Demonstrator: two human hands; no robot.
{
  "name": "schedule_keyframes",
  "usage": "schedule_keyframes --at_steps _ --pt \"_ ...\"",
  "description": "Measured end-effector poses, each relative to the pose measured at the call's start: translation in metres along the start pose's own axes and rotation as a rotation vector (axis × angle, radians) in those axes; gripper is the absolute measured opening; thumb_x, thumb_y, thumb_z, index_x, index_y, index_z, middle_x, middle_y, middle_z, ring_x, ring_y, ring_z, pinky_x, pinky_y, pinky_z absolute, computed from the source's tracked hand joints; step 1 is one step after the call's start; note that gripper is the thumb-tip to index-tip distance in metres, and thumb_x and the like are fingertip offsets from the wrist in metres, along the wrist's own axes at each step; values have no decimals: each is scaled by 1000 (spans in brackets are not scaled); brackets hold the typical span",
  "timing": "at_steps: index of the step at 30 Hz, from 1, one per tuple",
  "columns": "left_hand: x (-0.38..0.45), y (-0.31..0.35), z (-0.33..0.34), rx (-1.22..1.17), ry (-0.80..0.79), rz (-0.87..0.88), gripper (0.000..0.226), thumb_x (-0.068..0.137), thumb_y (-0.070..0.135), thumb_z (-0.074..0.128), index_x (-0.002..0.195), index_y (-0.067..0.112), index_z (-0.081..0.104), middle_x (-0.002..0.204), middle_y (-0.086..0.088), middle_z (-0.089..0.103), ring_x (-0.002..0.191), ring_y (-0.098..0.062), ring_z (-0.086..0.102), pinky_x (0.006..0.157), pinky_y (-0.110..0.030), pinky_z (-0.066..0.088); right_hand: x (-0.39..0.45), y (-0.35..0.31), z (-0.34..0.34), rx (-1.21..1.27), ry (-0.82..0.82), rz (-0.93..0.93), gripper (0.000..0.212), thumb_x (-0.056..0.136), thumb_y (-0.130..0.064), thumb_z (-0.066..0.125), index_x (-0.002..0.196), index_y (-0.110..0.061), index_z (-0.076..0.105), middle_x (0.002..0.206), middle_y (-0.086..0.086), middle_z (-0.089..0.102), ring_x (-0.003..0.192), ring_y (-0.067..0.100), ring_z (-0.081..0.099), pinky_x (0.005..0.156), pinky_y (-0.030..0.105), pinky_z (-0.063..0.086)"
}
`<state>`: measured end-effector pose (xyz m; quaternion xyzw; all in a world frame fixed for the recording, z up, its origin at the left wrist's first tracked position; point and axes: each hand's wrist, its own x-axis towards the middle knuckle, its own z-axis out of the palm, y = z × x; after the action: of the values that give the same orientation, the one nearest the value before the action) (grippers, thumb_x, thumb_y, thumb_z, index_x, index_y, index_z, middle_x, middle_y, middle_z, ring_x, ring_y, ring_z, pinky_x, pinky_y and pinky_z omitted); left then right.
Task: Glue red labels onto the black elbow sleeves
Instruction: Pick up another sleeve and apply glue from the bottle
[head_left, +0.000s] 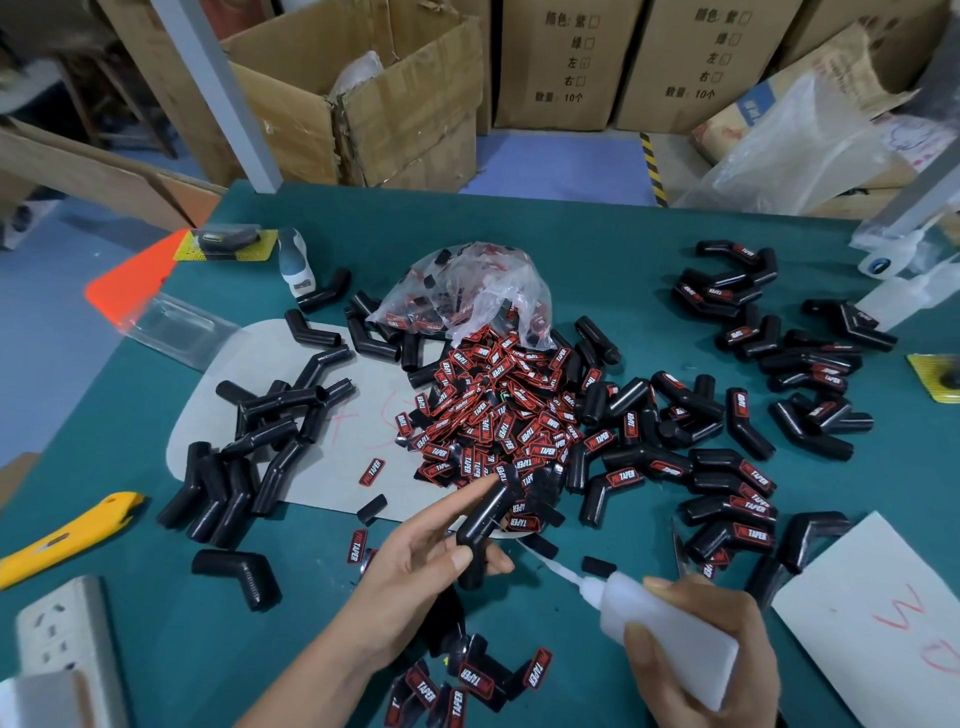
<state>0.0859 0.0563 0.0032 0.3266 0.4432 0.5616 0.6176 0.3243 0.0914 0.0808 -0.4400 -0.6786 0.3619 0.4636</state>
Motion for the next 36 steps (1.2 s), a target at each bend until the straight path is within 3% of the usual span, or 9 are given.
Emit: schedule_keyframes --at_steps 3,7,12,16,20,27,36 --pt "0 0 0 -4 3 -1 68 92 40 81 153 25 54 104 -21 74 105 -30 71 99 -35 53 -2 1 0 -3 -18 -9 28 89 -71 66 109 -52 66 73 -10 60 48 10 51 42 25 39" --pt "0 -1 -1 -4 7 0 67 93 38 80 153 24 54 104 -21 74 105 -31 71 100 -37 53 0 -1 0 -5 29 2 25 87 -64 70 109 -54 65 84 -14 66 57 7 57 45 22 43" --pt "0 -1 -1 -15 2 2 67 95 36 78 155 21 52 105 -21 73 106 -29 70 99 -36 53 -3 -2 0 -25 -9 37 31 86 -76 64 108 -55 66 82 -13 66 55 9 57 48 25 45" --pt "0 -2 -2 -12 0 5 66 96 35 77 155 20 52 106 -21 73 107 -30 70 100 -37 53 0 -4 0 -15 10 -3 25 87 -63 70 109 -55 65 81 -10 62 55 8 56 46 23 42" --pt "0 -2 -1 -13 5 -2 66 96 35 78 155 21 52 107 -20 73 108 -30 70 101 -38 52 0 -7 0 -4 -5 20 30 86 -76 64 108 -55 65 76 -9 61 52 8 53 47 21 42" --pt "1 0 1 -22 26 -1 67 94 36 80 154 23 54 117 -17 74 109 -30 71 103 -40 53 -1 -7 0 -2 -12 16 30 88 -75 63 107 -52 65 70 -10 57 49 8 49 43 21 39" --pt "0 3 4 -54 25 9 67 92 35 81 153 24 55 122 -21 72 114 -34 71 103 -40 53 3 -7 3 13 13 -16 26 93 -70 62 110 -51 61 86 -14 64 55 6 55 43 18 40"
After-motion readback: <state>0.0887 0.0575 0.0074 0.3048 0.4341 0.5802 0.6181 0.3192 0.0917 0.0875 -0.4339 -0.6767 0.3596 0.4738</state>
